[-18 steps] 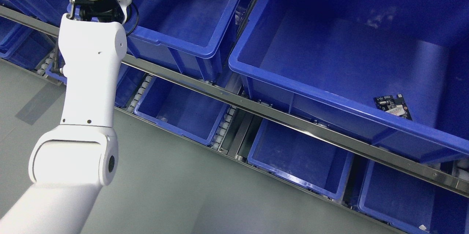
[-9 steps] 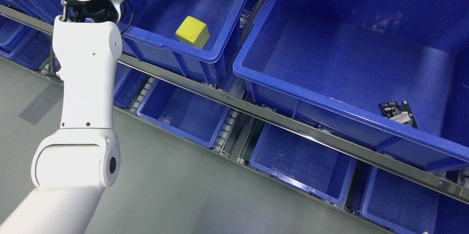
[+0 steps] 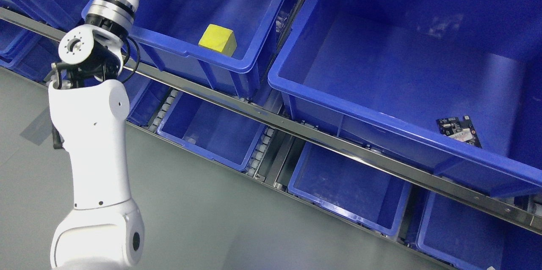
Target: Move yellow foam block to right shelf middle
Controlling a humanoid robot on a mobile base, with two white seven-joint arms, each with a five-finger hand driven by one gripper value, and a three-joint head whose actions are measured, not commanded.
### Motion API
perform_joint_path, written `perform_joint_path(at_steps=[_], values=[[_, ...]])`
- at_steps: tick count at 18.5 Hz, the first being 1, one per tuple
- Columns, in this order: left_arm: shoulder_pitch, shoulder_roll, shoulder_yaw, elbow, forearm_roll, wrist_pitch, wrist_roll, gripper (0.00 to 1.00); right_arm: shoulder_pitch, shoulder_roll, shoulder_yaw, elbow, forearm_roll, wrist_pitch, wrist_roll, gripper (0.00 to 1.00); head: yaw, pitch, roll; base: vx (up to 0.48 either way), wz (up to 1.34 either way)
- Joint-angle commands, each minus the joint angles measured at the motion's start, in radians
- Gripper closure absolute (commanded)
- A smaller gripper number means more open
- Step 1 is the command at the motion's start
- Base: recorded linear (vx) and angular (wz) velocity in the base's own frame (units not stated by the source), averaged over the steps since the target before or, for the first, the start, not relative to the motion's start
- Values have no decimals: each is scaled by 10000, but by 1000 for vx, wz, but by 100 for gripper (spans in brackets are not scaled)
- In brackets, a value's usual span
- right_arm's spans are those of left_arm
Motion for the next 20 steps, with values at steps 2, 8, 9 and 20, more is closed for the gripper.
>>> perform_joint_path(at_steps=[2, 8, 9, 20], values=[[2176, 146, 991, -2850, 171, -1562, -556, 0, -15, -174, 0, -174, 0, 3, 8, 0, 0, 0, 0, 0, 0], [2393, 146, 1653, -2850, 171, -1075, -511, 0, -15, -174, 0, -174, 0, 3, 8, 0, 0, 0, 0, 0, 0], [2393, 146, 1653, -2850, 156, -844, -495, 0, -15, -174, 0, -174, 0, 3, 8, 0, 0, 0, 0, 0, 0], [2393, 146, 1653, -2850, 171, -459, -541, 0, -15, -174, 0, -174, 0, 3, 8, 0, 0, 0, 0, 0, 0]])
